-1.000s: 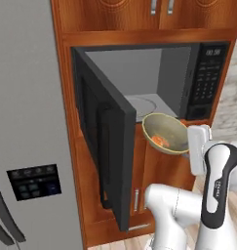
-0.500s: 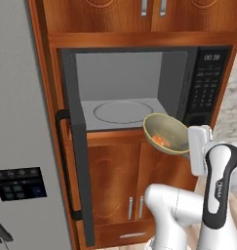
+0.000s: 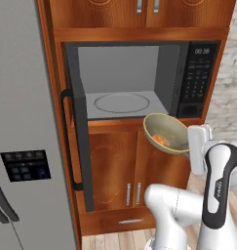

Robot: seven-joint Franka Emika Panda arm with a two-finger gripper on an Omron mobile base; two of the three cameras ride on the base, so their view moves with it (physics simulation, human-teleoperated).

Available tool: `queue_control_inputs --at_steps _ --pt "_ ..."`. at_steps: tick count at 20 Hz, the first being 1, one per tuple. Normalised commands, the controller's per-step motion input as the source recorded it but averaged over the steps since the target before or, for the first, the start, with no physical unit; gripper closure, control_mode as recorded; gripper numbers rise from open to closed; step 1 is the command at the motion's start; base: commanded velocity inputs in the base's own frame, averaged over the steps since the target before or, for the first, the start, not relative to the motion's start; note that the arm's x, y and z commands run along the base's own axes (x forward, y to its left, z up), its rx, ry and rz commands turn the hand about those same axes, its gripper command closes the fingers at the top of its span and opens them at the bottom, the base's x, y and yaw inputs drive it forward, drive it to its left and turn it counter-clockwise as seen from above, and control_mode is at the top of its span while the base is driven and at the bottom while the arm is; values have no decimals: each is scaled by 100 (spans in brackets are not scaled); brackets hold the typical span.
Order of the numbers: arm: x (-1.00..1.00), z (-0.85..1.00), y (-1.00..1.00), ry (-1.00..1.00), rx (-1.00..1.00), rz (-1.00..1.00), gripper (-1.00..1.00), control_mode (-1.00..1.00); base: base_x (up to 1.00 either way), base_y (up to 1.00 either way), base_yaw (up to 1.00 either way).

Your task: Remove the orange from the bowl and place it on the small plate. Then place the bowl with only the shrimp in the microwave, close the door, and press the start button to microwave the shrimp.

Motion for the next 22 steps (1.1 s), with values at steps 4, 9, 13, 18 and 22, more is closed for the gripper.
queue_control_inputs --at_steps 4,9,13,18,22 --pt "0 0 0 0 0 0 100 100 24 0 -5" --pt "0 0 0 0 0 0 100 100 14 6 -14" --pt "63 1 15 0 0 -4 100 -100 0 0 0" --pt "100 11 44 0 0 0 100 -100 0 0 0" --pt "97 15 28 0 0 0 100 -100 0 0 0"
